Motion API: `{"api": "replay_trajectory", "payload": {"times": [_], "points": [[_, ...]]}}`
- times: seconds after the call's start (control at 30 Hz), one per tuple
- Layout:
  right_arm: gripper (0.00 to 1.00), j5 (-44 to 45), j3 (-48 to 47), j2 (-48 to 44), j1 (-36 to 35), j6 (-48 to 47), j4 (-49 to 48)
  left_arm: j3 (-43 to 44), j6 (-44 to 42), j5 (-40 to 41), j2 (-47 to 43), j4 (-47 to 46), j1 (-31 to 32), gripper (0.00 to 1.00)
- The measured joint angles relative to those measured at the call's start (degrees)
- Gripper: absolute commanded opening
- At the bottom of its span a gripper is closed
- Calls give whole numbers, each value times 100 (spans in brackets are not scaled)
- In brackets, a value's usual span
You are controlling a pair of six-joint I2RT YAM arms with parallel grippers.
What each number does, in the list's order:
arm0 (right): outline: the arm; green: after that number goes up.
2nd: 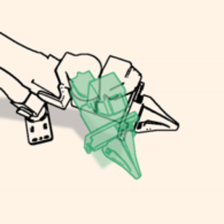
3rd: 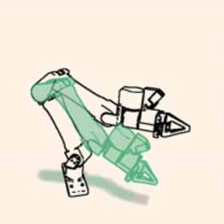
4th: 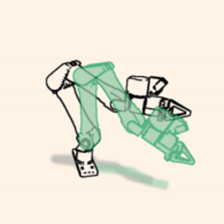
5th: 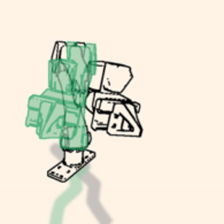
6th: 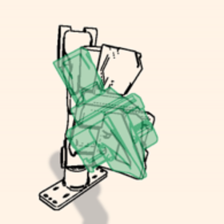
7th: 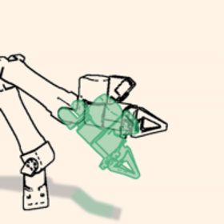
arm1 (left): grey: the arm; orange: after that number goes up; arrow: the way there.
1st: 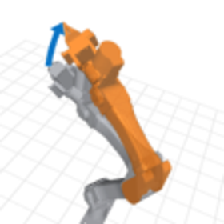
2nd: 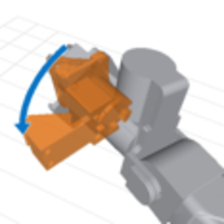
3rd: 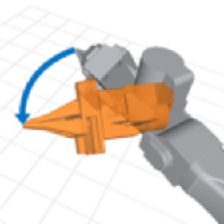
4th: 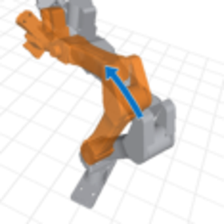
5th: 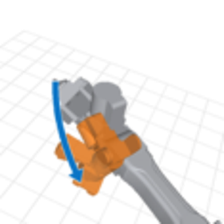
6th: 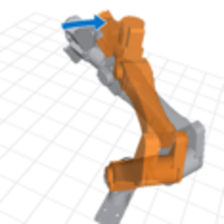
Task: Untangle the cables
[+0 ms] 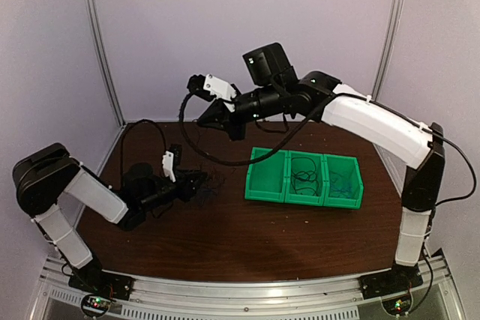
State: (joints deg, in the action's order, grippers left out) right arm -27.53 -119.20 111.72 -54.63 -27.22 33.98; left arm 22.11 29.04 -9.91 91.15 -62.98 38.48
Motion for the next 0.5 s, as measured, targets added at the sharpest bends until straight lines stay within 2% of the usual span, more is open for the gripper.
{"api": "replay_trajectory", "payload": {"times": [0.2,0.3,0.5], "points": [[0,-256,28,-544,2,-44,306,861,269,-105,1543,-669,0,15],[0,-369,-256,-564,15,-94,479,955,398,-81,1751,-723,0,11],[0,-737,-1211,-564,343,-125,761,1027,577,-39,1759,-514,-85,9]]}}
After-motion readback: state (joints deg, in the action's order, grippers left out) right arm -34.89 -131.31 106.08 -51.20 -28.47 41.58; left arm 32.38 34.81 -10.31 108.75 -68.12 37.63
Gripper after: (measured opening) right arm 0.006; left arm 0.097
